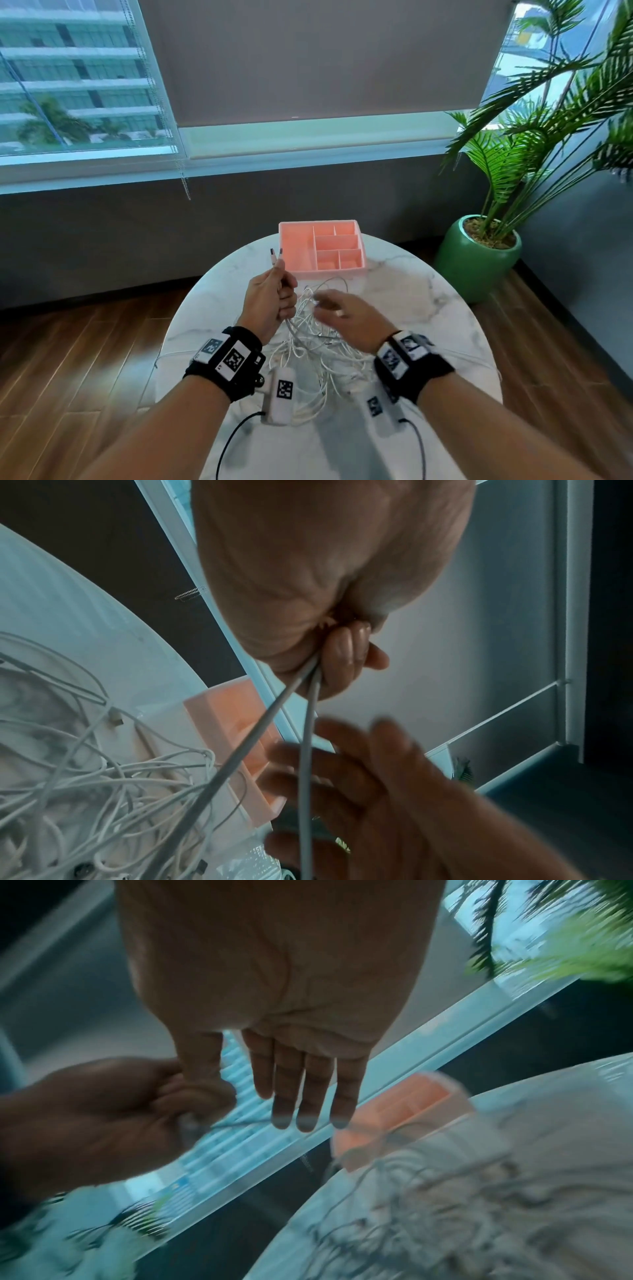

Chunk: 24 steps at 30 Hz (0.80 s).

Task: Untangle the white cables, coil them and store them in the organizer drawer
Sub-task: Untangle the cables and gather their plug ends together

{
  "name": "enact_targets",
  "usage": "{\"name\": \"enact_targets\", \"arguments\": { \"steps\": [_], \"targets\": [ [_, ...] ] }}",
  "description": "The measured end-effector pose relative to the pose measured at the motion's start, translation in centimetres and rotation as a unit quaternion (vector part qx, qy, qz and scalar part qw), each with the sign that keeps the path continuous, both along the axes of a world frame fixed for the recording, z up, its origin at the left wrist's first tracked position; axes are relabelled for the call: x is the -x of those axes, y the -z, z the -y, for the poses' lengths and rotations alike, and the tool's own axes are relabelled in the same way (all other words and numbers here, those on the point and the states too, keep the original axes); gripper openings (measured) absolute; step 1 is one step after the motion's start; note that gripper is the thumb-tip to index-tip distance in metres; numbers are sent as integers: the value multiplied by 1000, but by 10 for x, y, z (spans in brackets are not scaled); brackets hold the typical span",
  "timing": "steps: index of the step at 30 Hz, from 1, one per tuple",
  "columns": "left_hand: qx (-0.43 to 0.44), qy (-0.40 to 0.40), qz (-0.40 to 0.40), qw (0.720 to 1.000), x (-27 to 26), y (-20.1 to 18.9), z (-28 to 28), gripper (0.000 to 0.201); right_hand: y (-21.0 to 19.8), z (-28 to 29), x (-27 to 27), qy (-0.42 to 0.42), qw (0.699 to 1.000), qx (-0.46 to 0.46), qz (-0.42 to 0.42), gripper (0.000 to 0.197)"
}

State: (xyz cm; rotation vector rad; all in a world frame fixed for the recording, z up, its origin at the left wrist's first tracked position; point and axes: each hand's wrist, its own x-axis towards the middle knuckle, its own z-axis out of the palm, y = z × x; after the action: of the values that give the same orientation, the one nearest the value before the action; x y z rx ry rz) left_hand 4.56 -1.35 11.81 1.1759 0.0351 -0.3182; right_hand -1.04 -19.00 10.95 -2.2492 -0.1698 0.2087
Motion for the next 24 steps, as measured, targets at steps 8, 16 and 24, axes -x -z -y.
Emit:
{"name": "enact_targets", "arguments": {
  "steps": [8,16,24],
  "targets": [
    [119,-145,-43,981,-21,-20,-48,33,32,-24,15,-56,998,25,-23,28],
    [107,-190,-19,976,-24,-5,-77,28,77,86,36,17,993,106,-56,21],
    [101,-166,-47,980,-17,-1,-59,28,72,162,67,215,963,146,-72,38]
  ]
}}
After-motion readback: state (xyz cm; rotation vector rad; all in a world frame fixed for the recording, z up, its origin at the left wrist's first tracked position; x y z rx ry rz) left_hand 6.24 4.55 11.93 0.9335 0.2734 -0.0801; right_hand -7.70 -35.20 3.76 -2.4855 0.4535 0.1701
